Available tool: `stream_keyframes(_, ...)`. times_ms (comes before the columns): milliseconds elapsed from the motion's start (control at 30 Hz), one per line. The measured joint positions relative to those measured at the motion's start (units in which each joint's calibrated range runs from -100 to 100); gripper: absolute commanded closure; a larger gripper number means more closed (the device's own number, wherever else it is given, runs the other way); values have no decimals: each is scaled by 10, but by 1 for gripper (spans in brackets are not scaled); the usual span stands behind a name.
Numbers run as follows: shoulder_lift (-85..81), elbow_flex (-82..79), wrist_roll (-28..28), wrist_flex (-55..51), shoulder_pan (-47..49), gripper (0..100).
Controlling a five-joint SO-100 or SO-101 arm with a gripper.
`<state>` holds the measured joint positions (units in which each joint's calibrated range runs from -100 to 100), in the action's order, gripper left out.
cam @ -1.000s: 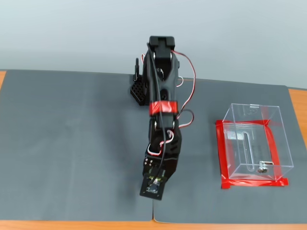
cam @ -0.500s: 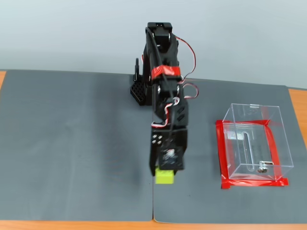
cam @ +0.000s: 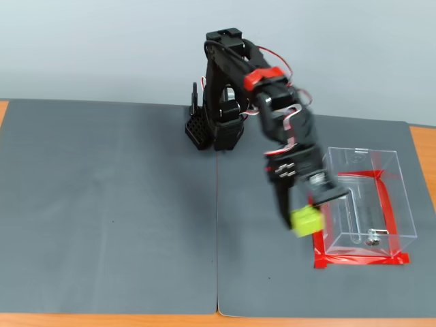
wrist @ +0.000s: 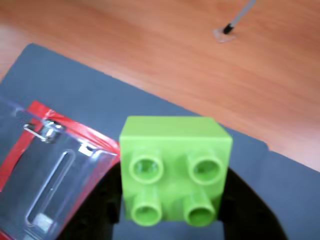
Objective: Pick the green lego block and place it into the transparent box
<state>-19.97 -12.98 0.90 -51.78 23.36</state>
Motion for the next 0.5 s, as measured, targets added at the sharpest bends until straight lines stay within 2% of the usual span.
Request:
stream_keyframes(167,41,71,4,-41,67,94)
stream_keyframes(500,99,102,6,-45,182,94)
